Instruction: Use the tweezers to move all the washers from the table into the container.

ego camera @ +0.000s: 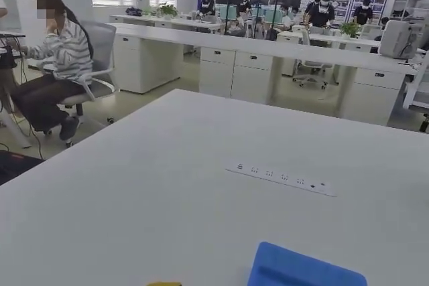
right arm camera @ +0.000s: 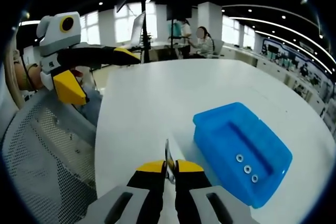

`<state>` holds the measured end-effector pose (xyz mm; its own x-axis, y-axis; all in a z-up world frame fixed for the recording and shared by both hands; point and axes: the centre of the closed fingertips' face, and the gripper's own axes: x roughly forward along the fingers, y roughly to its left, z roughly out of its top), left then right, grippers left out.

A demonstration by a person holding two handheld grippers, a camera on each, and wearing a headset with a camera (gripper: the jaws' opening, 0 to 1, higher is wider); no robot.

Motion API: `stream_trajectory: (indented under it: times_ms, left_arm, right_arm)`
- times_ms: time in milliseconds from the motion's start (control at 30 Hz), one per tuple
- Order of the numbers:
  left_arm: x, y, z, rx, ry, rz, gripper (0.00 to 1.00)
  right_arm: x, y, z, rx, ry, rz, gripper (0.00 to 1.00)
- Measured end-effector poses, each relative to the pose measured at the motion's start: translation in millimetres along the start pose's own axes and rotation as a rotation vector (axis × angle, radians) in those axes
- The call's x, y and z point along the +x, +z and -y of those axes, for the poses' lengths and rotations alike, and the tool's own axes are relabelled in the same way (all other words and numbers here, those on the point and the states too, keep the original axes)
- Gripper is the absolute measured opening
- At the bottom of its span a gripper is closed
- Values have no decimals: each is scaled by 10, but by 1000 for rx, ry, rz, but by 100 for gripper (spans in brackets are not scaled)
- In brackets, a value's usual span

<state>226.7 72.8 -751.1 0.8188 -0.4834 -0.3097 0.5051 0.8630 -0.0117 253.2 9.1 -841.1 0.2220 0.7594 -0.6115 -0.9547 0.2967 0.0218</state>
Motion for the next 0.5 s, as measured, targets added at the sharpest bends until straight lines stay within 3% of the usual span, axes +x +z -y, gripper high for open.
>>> stream_trajectory:
  times_ms: [167, 300, 500]
  left_arm:
    - [1, -2, 1, -1, 0, -1, 68]
    - [2, -13, -4, 2, 3, -4, 67]
    - [6, -15, 5, 2, -1, -7, 67]
  right_arm:
    - [-13, -15, 15, 18, -5, -8, 2]
    - [-50, -54, 44, 95, -19, 0, 2]
    - [-51, -32, 36, 141, -7, 20, 2]
